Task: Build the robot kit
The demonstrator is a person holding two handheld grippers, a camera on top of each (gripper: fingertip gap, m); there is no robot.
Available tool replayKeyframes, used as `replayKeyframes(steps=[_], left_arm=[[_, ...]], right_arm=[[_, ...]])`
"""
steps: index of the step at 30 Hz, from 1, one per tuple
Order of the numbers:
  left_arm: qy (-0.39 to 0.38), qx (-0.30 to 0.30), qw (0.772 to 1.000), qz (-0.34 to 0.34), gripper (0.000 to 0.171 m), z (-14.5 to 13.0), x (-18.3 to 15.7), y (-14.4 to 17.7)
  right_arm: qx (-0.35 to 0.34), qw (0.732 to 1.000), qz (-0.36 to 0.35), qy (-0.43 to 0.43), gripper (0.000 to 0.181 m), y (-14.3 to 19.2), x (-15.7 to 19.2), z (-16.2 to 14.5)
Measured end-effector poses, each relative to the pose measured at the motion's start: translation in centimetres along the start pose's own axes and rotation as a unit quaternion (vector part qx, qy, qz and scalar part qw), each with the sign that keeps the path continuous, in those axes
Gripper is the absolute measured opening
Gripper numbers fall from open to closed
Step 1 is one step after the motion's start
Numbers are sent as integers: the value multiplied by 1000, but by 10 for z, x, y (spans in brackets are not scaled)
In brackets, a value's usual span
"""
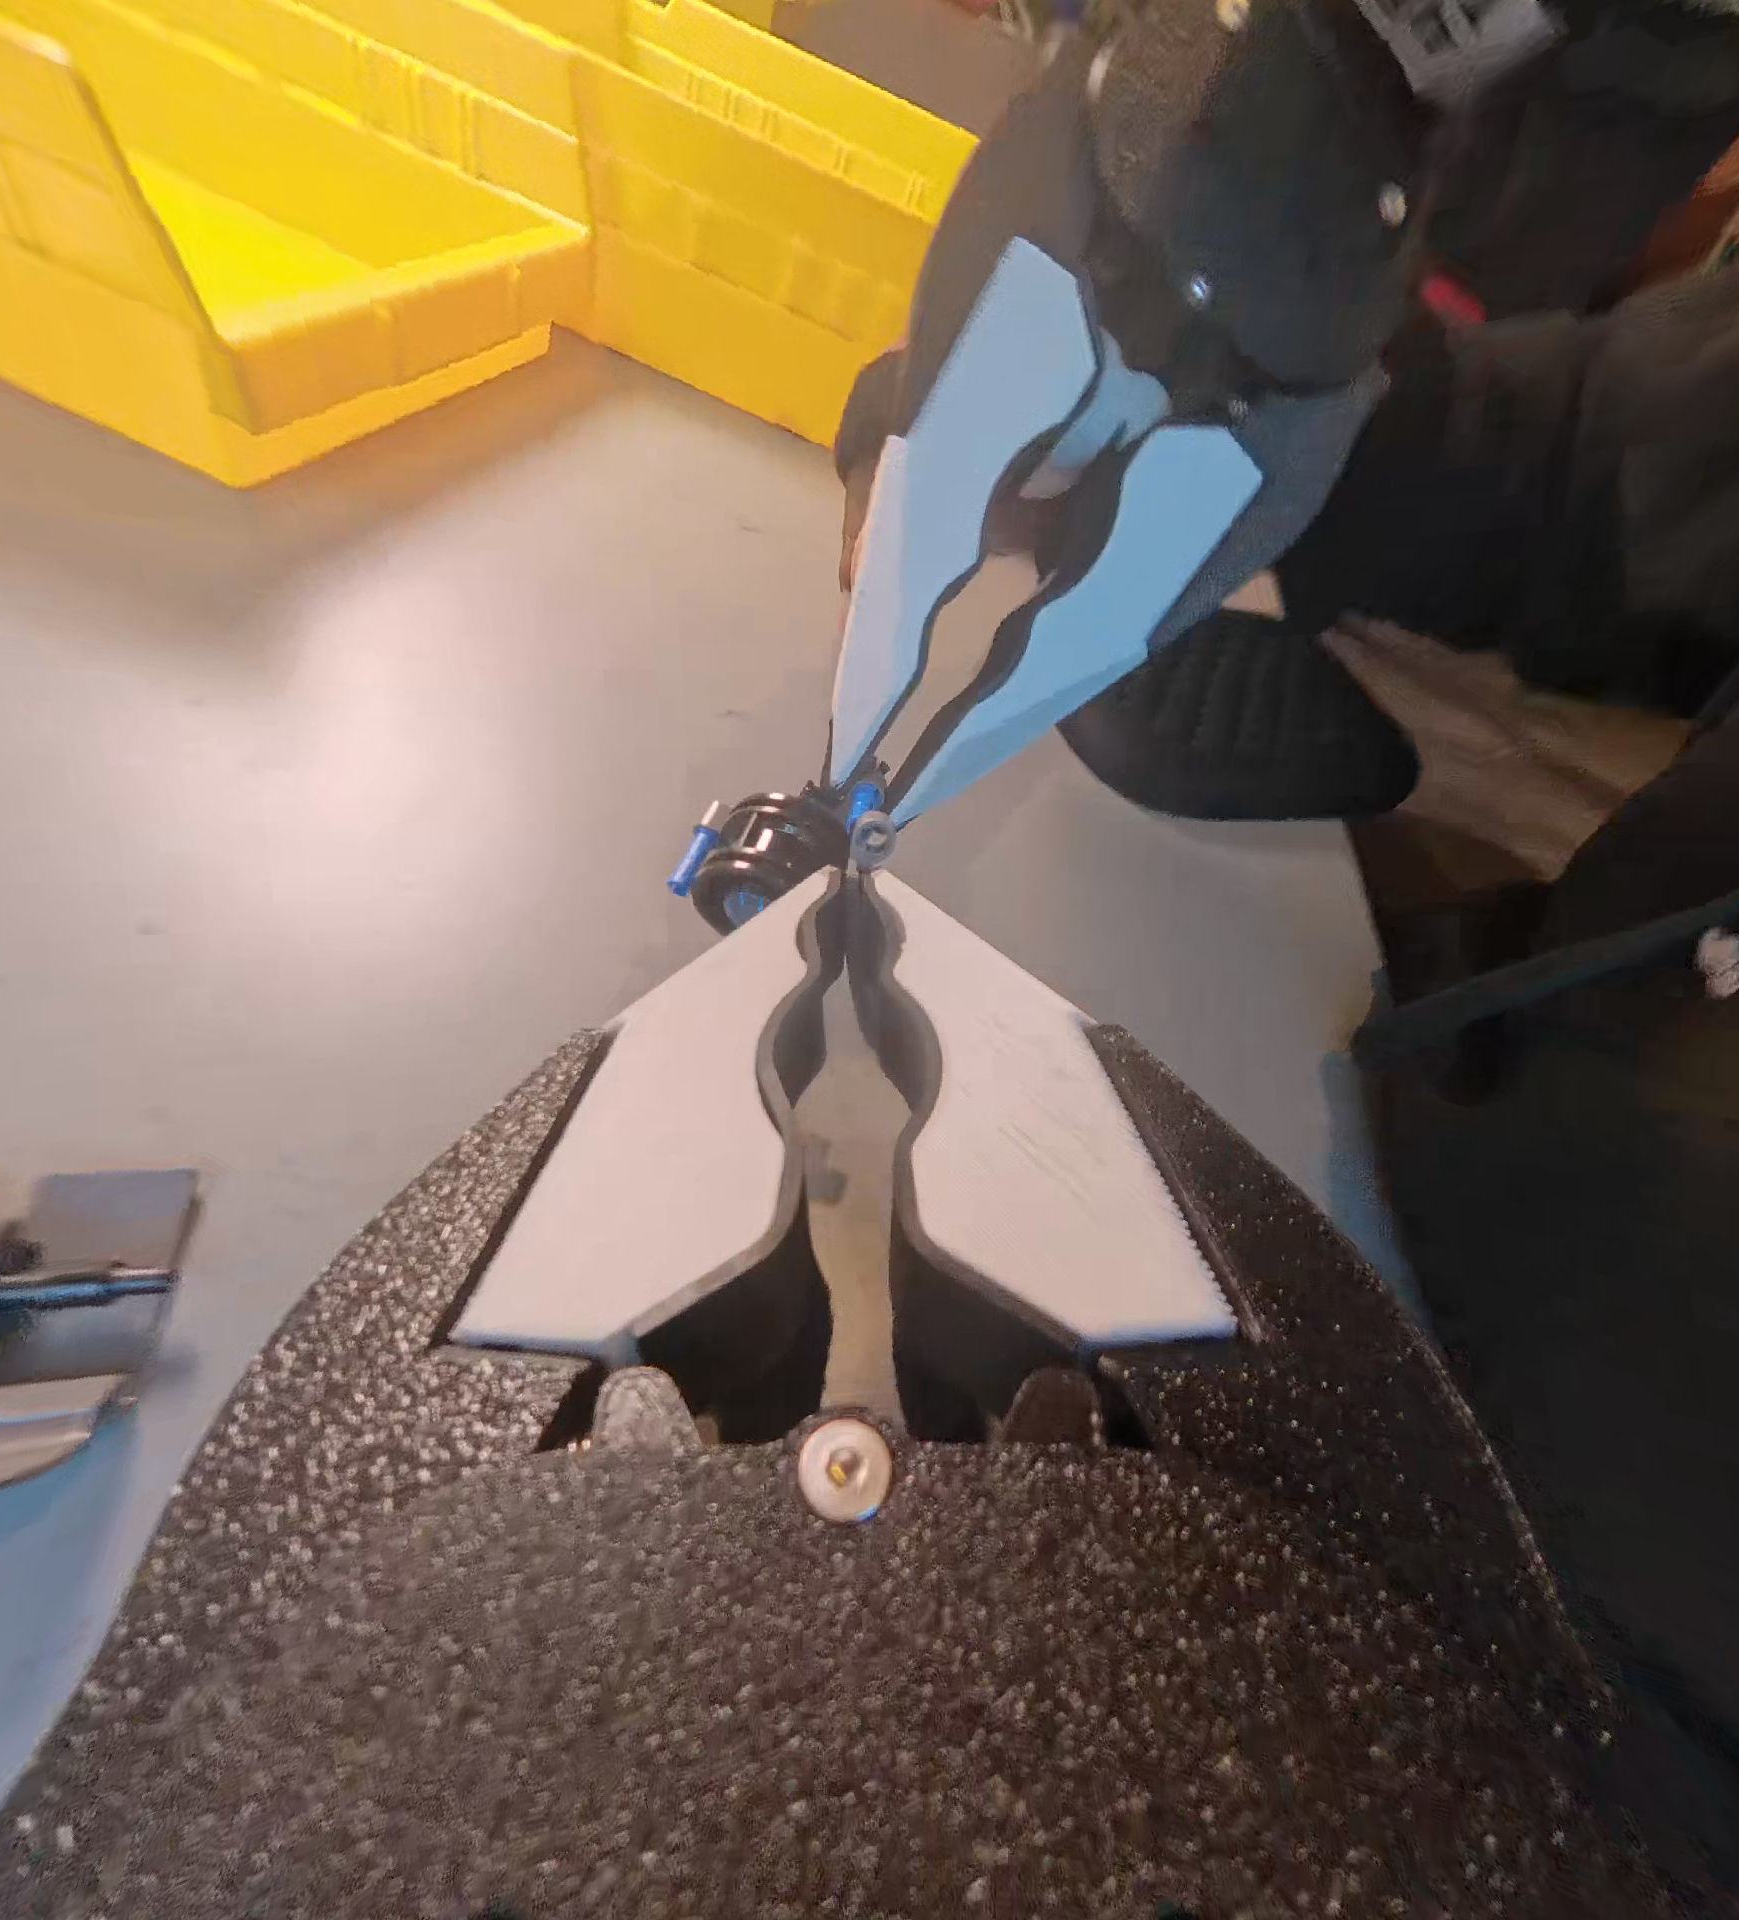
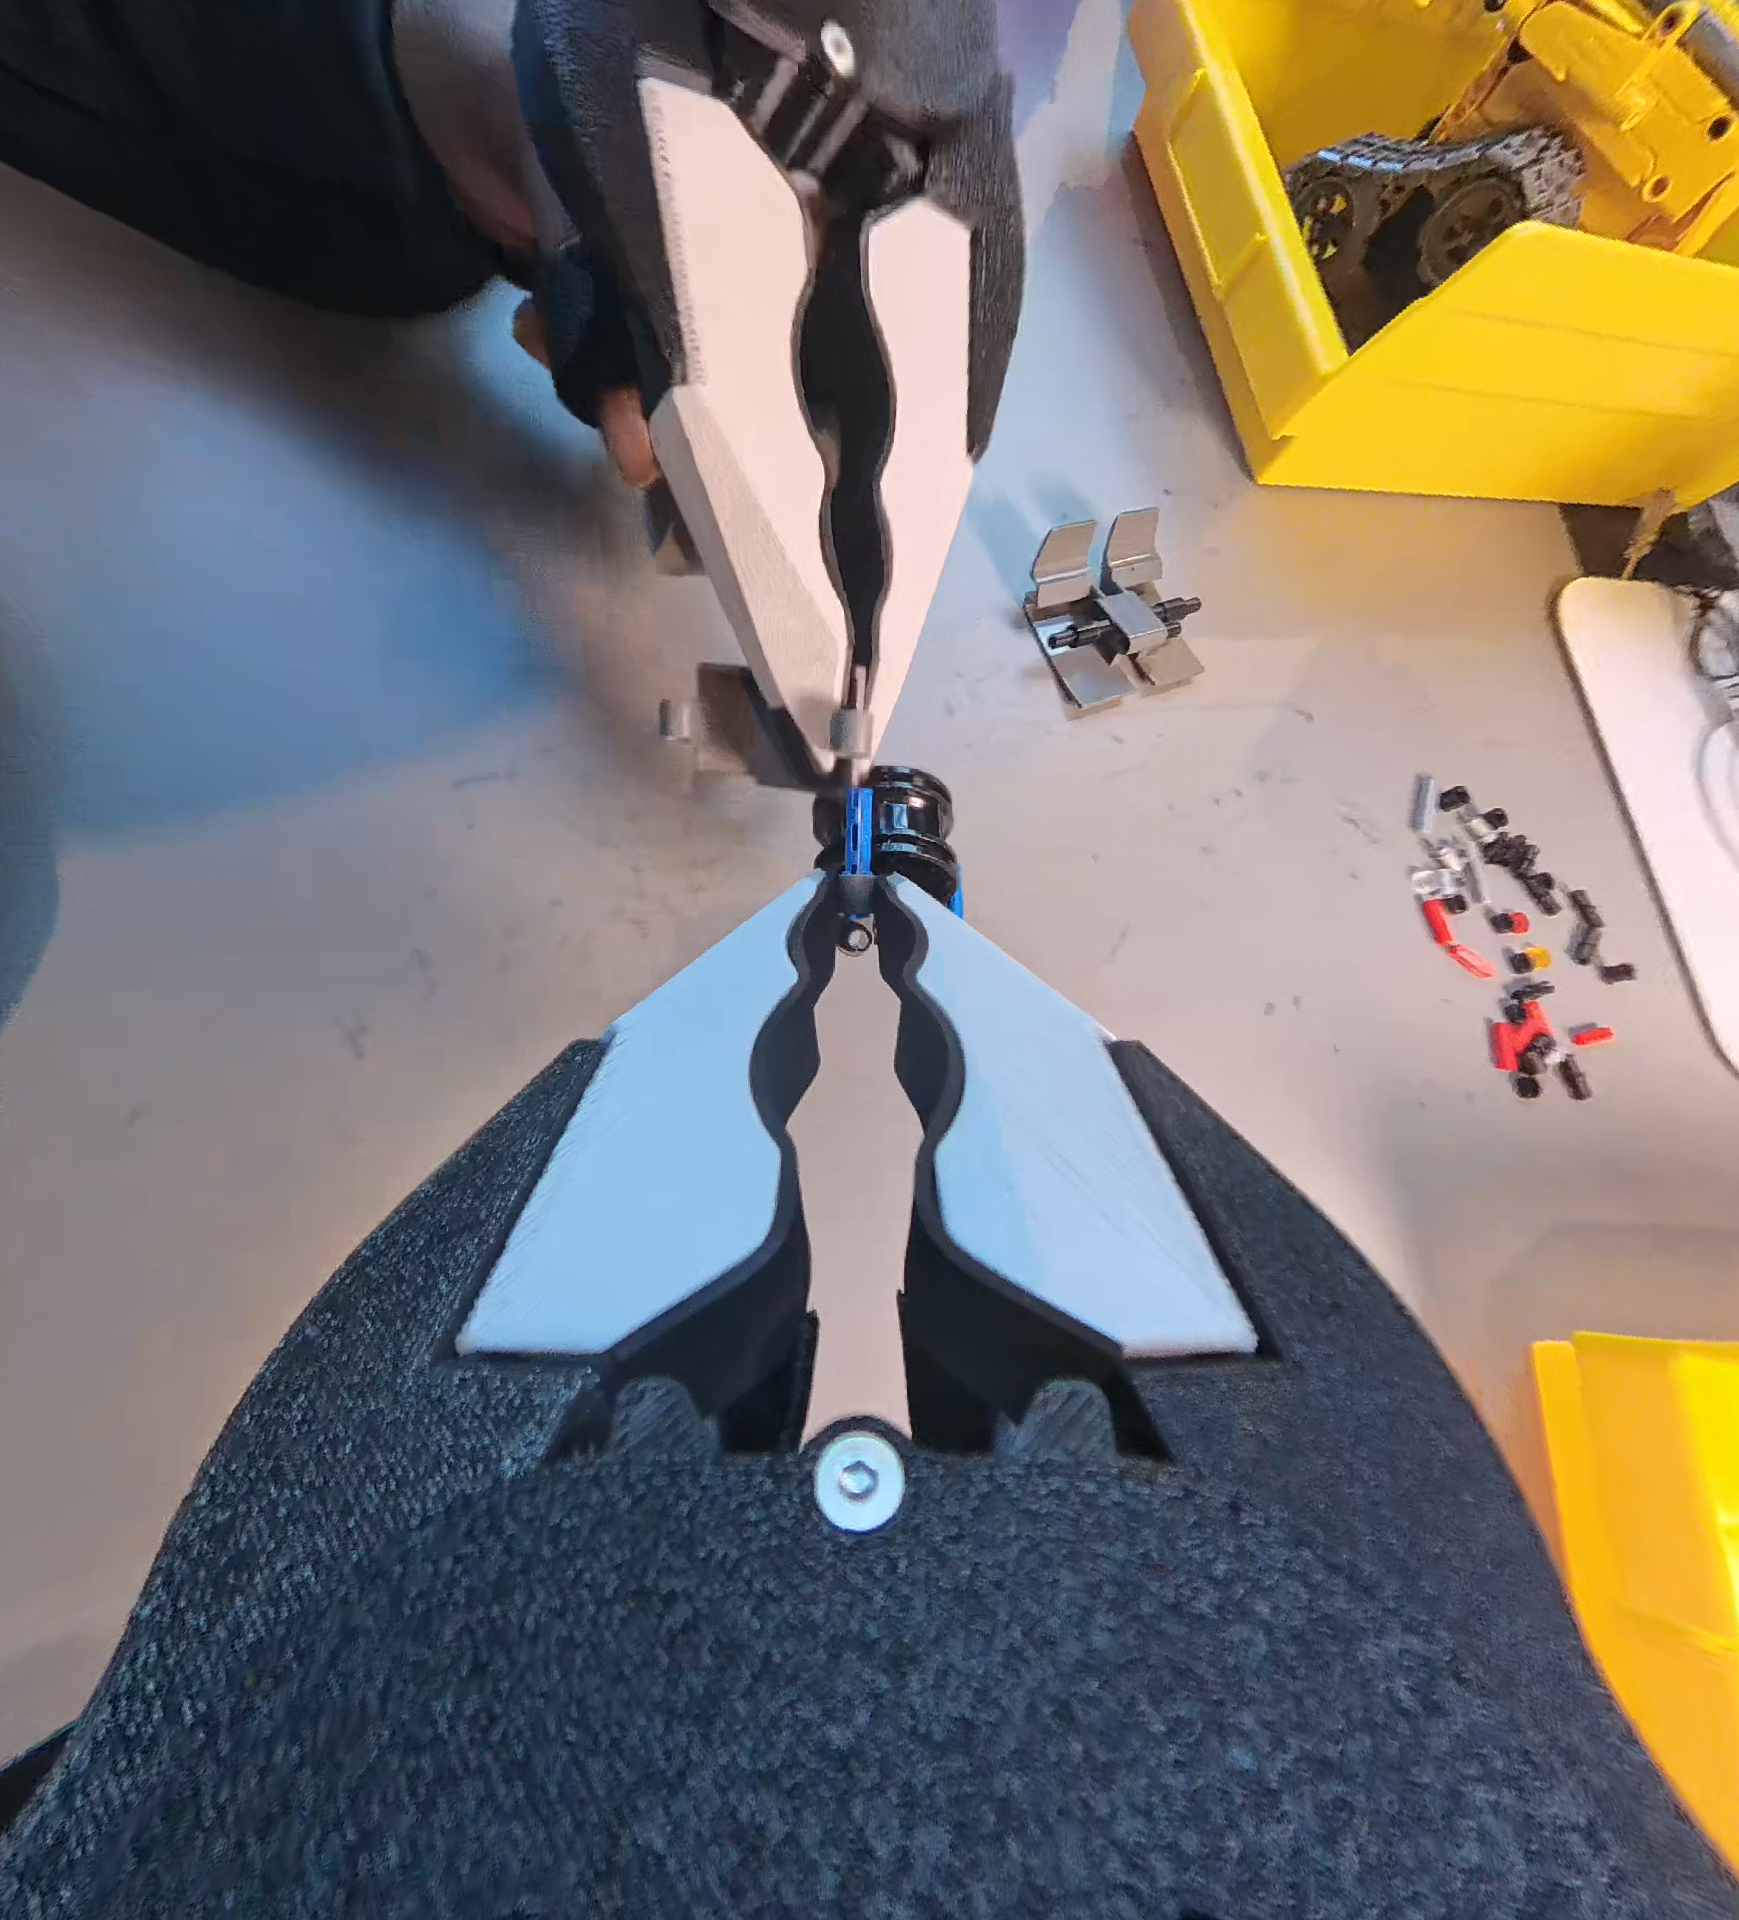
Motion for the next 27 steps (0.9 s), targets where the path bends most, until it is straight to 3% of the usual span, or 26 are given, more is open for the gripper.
replayKeyframes(steps=[4, 6, 11, 15, 19, 24, 27], left_arm=[[-189, 11, 981, 45, 0, 10, -11, 16], [-241, 10, 970, 27, 0, 7, -18, 16], [-235, -9, 971, -42, 0, -1, -26, 10], [-237, -13, 969, -67, 0, -3, -30, 7], [-254, -31, 964, -76, 0, -3, -36, 3], [-249, -84, 962, -78, 0, 4, -39, 4], [-274, -82, 956, -69, 0, 5, -43, 4]], right_arm=[[-21, 991, 111, -74, 6, 2, 6, -10], [-51, 973, 186, -130, 6, 2, 10, -9], [-97, 928, 290, -214, 7, 0, 11, -4], [-111, 908, 325, -238, 6, 3, 12, -2], [-124, 892, 353, -255, 6, 4, 13, -3], [-205, 834, 388, -335, 7, 8, 12, -6], [-219, 818, 396, -355, 7, 9, 15, -7]])
Point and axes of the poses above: each gripper's, where its closed fingertips meet, y back along the fingers, z out of its top, x = y × z across the jaws, the point moved 7 cm from there along y, back along the fingers, and after that the axes turned 4 degrees about -z, right-handed, at the moved point
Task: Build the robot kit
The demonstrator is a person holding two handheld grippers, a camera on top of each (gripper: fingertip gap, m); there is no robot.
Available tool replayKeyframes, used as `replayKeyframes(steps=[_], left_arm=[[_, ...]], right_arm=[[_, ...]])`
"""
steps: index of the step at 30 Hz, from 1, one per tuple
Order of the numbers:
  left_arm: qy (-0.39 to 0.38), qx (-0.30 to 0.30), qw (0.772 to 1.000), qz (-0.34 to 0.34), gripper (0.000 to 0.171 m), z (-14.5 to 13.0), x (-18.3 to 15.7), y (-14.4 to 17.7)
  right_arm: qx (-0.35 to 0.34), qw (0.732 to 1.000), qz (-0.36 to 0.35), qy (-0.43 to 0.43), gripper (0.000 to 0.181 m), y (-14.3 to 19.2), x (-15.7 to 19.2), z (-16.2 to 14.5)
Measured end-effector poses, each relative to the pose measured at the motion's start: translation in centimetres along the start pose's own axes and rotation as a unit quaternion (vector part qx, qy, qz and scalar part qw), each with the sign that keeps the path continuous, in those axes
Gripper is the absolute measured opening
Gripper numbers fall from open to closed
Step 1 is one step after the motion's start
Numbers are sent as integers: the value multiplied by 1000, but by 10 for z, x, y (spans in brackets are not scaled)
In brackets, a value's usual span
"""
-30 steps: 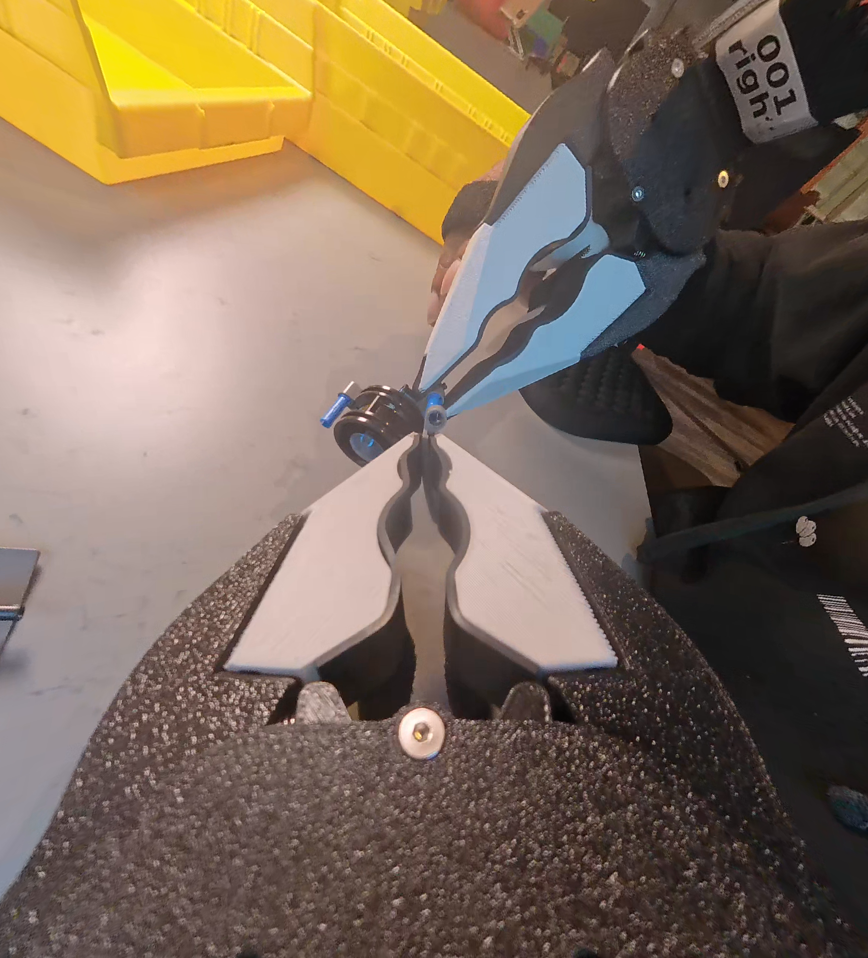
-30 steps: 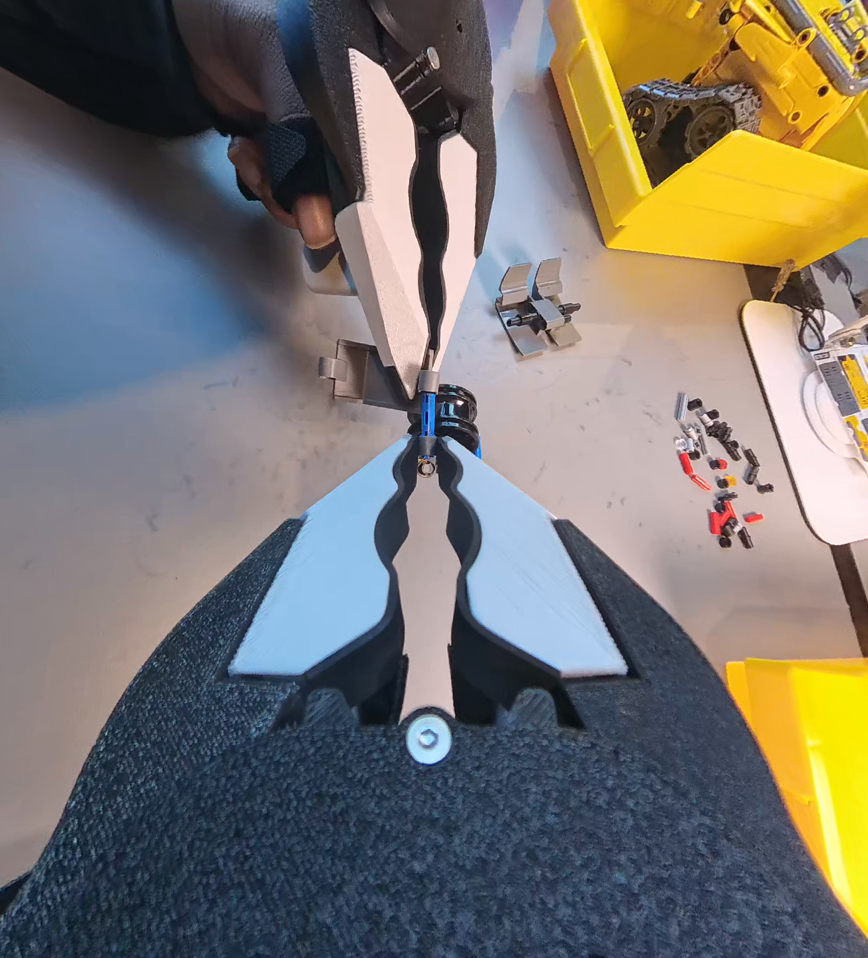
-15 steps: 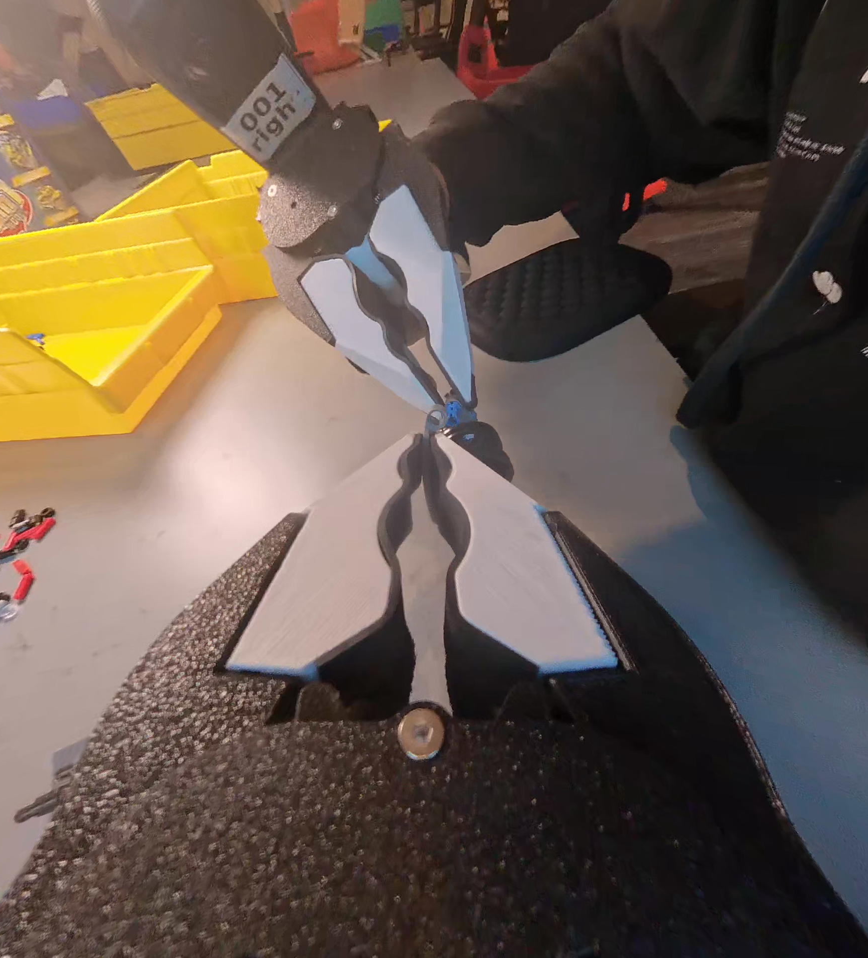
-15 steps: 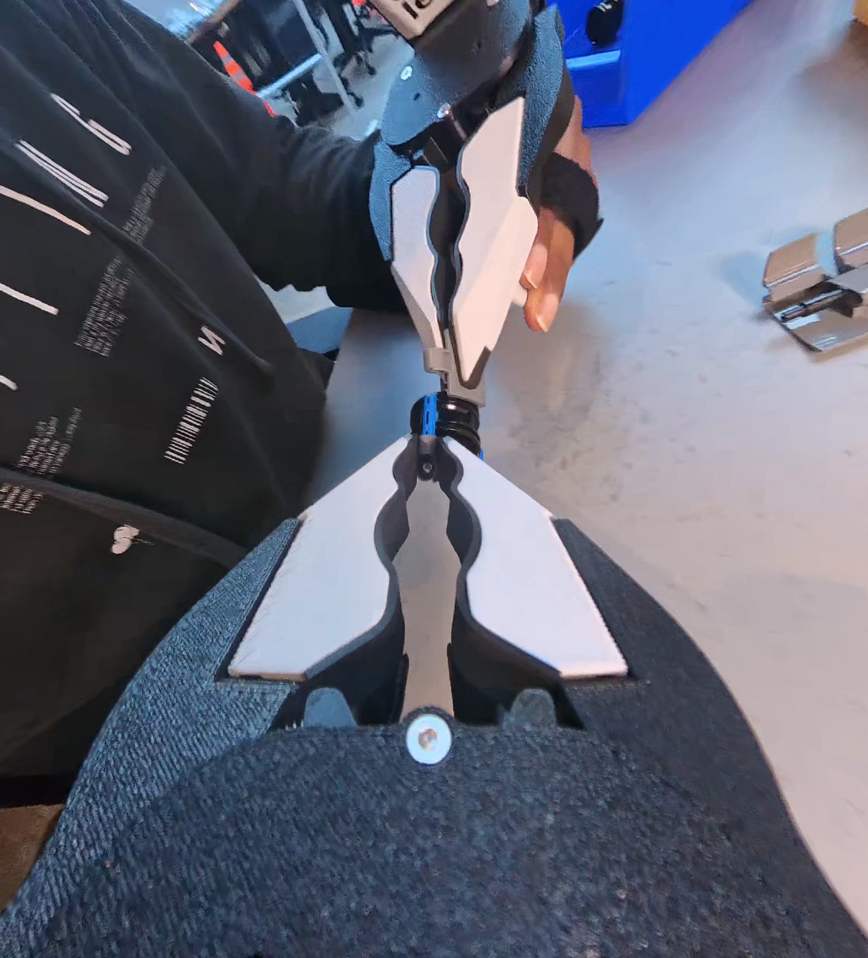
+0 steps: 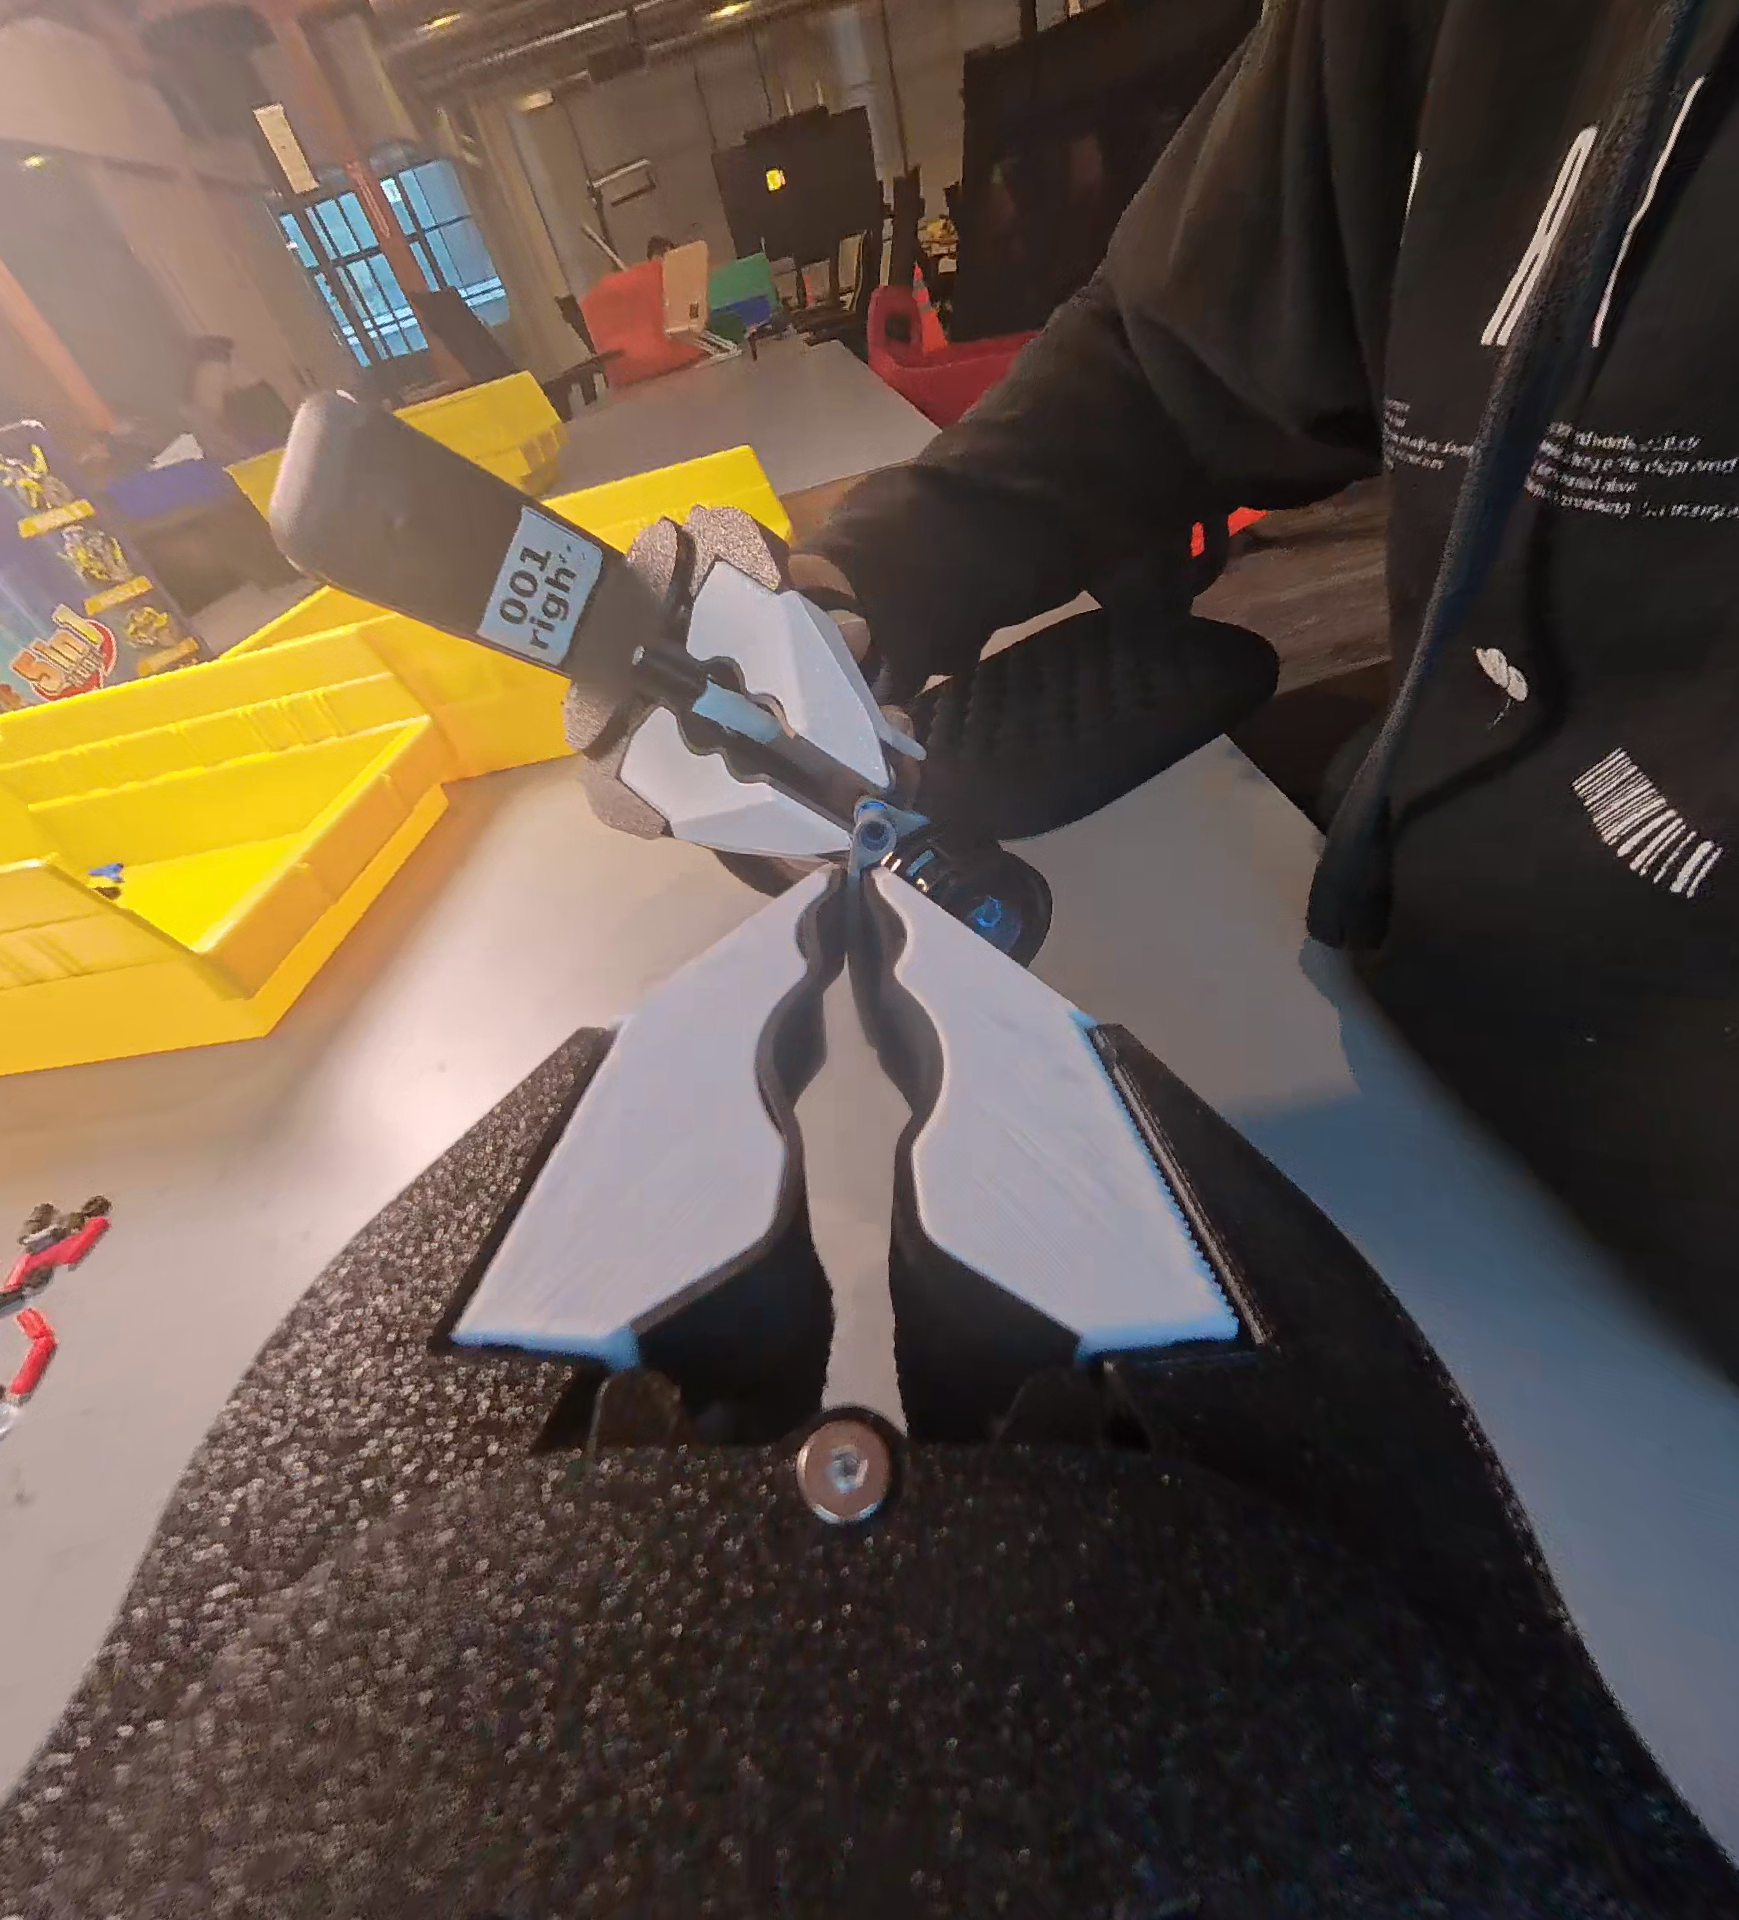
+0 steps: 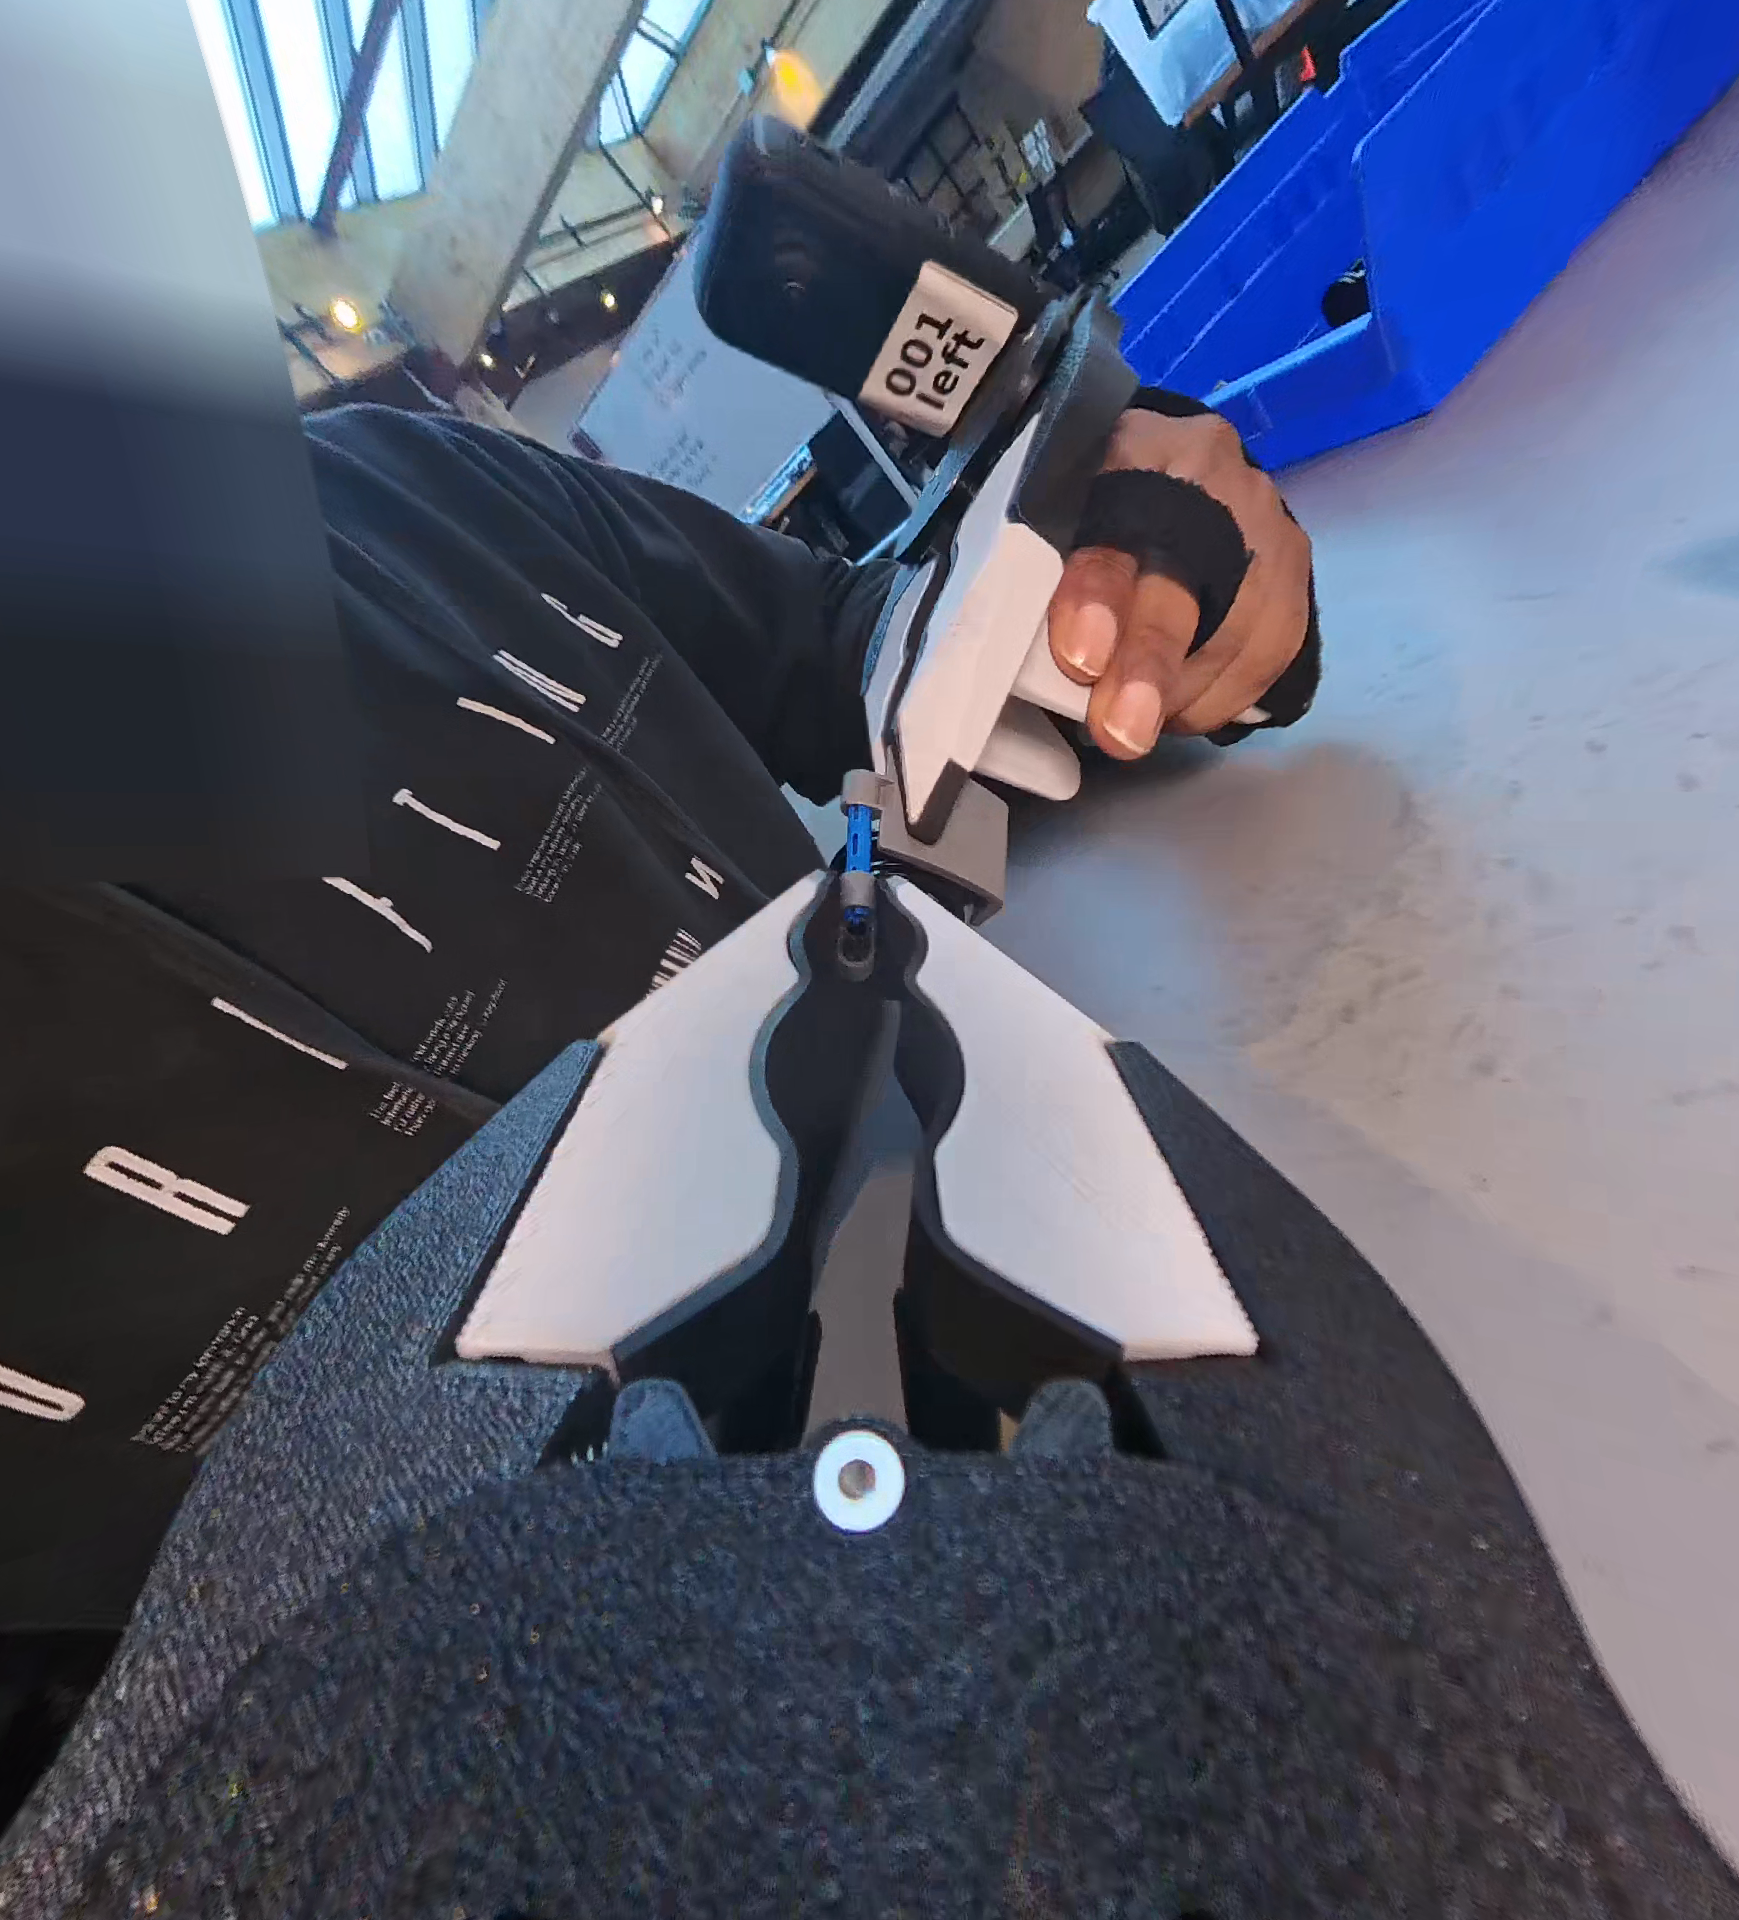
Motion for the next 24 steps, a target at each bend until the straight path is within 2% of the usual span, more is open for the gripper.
replayKeyframes(steps=[7, 12, 18, 24], left_arm=[[-77, 19, 996, 29, 0, 10, -8, -6], [-126, 67, 990, 18, 0, 5, -17, -13], [-139, 94, 985, -32, 0, -2, -30, -23], [-139, 85, 986, -26, 0, -2, -31, -24]], right_arm=[[-15, 999, 21, -28, 6, 0, 9, -6], [66, 998, -22, 2, 6, -2, 12, -15], [191, 974, -67, 100, 5, -6, 22, -22], [189, 973, -62, 119, 5, -8, 22, -22]])
Point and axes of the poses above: each gripper's, where its closed fingertips meet, y back along the fingers, z out of its top, x = y × z across the jaws, the point moved 7 cm from there along y, back along the fingers, and after that the axes turned 4 degrees about -z, right-handed, at the moved point
